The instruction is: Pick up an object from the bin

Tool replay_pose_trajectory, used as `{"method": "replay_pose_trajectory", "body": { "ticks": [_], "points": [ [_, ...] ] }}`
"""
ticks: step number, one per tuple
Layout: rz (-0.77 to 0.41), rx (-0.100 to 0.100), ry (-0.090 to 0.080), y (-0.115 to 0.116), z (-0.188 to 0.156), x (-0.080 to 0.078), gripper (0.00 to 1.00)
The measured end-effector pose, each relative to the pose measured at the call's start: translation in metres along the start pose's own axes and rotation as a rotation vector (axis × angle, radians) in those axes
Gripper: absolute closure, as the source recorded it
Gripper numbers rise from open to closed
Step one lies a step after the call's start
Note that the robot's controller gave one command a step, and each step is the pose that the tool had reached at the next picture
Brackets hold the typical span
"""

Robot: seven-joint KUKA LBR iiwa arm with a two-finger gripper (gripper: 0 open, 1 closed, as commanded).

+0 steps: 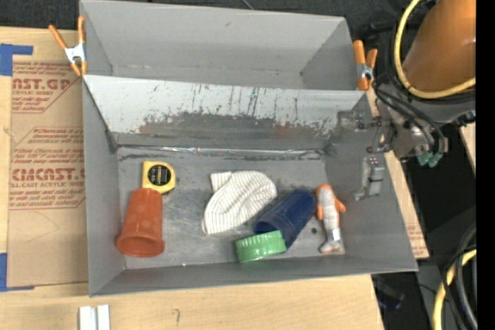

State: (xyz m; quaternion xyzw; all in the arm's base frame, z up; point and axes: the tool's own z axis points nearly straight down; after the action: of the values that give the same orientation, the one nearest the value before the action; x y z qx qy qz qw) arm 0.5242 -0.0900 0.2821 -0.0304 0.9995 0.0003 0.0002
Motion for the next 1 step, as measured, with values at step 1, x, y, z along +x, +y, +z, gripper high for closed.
{"method": "replay_pose_trajectory", "body": {
  "ticks": [1],
  "points": [
    [0.003, 0.001, -0.005, 0.0027, -0.0059, 0.0001, 0.00]
  ]
}}
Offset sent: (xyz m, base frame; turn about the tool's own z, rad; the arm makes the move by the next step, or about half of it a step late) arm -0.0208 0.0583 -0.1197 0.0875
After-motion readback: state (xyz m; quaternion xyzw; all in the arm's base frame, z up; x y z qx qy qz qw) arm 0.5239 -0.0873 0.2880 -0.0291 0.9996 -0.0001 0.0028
